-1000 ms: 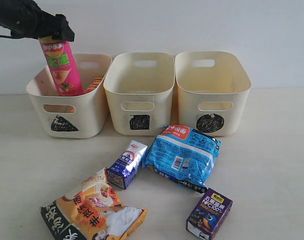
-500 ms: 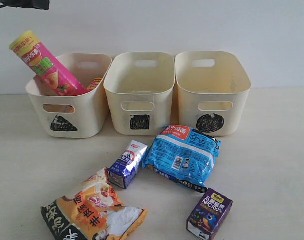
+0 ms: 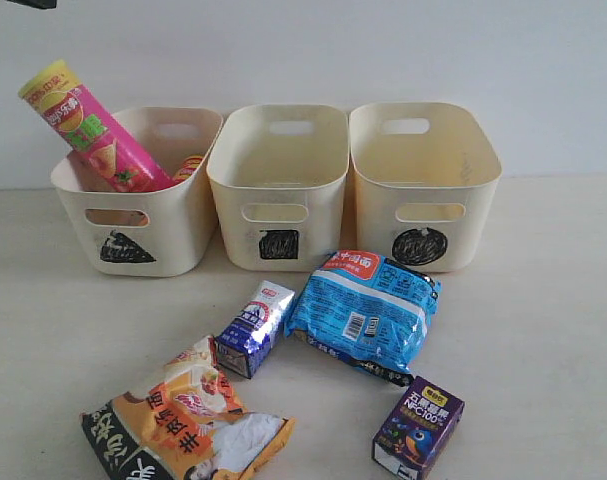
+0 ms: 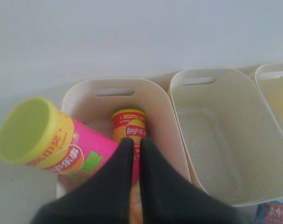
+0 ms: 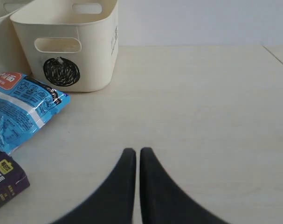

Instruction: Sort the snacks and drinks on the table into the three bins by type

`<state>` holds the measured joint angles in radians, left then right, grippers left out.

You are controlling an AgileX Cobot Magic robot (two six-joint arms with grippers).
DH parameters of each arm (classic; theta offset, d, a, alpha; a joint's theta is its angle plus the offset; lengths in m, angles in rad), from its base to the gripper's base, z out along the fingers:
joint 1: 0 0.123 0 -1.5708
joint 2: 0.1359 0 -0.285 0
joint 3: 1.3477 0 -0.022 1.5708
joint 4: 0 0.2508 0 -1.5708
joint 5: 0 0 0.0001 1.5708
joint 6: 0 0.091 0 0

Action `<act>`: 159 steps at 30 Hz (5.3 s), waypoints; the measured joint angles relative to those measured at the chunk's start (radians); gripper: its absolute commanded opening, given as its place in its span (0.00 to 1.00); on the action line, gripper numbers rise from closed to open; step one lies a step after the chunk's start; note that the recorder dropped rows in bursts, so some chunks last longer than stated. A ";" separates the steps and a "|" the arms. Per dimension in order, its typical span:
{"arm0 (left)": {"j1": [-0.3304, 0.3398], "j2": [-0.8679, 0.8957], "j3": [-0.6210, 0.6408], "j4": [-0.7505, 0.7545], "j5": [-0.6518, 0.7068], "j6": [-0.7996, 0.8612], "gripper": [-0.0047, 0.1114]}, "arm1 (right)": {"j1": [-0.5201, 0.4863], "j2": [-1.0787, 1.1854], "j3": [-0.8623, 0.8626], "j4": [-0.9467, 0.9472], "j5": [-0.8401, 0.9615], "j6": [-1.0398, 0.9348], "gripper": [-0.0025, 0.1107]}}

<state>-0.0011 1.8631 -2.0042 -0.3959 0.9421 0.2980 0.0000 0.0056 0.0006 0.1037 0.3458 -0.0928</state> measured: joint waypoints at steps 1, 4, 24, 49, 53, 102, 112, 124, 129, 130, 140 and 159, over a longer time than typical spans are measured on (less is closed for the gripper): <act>0.000 -0.020 0.018 0.000 0.004 -0.002 0.08 | 0.000 0.000 0.000 0.000 0.000 0.000 0.03; 0.001 -0.092 0.103 0.000 0.014 -0.007 0.08 | 0.000 0.000 0.000 0.000 0.000 0.000 0.03; 0.001 -0.855 0.772 0.000 -0.245 -0.031 0.08 | 0.000 0.000 0.000 0.000 0.000 0.000 0.03; 0.001 -1.705 1.374 -0.008 -0.430 -0.092 0.08 | 0.000 0.000 0.000 0.000 0.000 0.000 0.03; 0.001 -1.784 1.440 -0.008 -0.458 -0.093 0.08 | 0.000 0.000 0.000 0.000 0.000 -0.019 0.03; 0.001 -1.861 1.827 -0.008 -0.691 -0.093 0.08 | 0.000 0.708 -0.819 0.028 -0.495 0.581 0.03; 0.001 -1.861 1.873 -0.008 -0.734 0.009 0.08 | 0.000 1.035 -0.856 0.135 0.038 0.387 0.03; 0.001 -1.861 1.999 -0.008 -0.898 -0.026 0.08 | 0.000 1.217 -0.841 0.677 0.096 -0.152 0.03; 0.001 -1.861 2.001 0.007 -0.893 -0.026 0.08 | 0.000 1.278 -0.740 0.883 0.073 -0.241 0.03; 0.001 -1.861 2.001 0.015 -0.893 -0.024 0.08 | 0.000 1.289 -0.718 0.936 0.073 -0.279 0.03; 0.001 -1.861 2.001 0.066 -0.890 -0.002 0.08 | 0.000 1.413 -0.644 1.376 0.131 -0.637 0.03; 0.001 -1.861 2.001 0.066 -0.890 0.000 0.08 | 0.000 1.811 -0.644 1.634 0.346 -0.994 0.72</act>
<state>0.0000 0.0022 -0.0032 -0.3298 0.0517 0.2980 0.0004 1.8165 -0.6437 1.7375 0.6923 -1.0870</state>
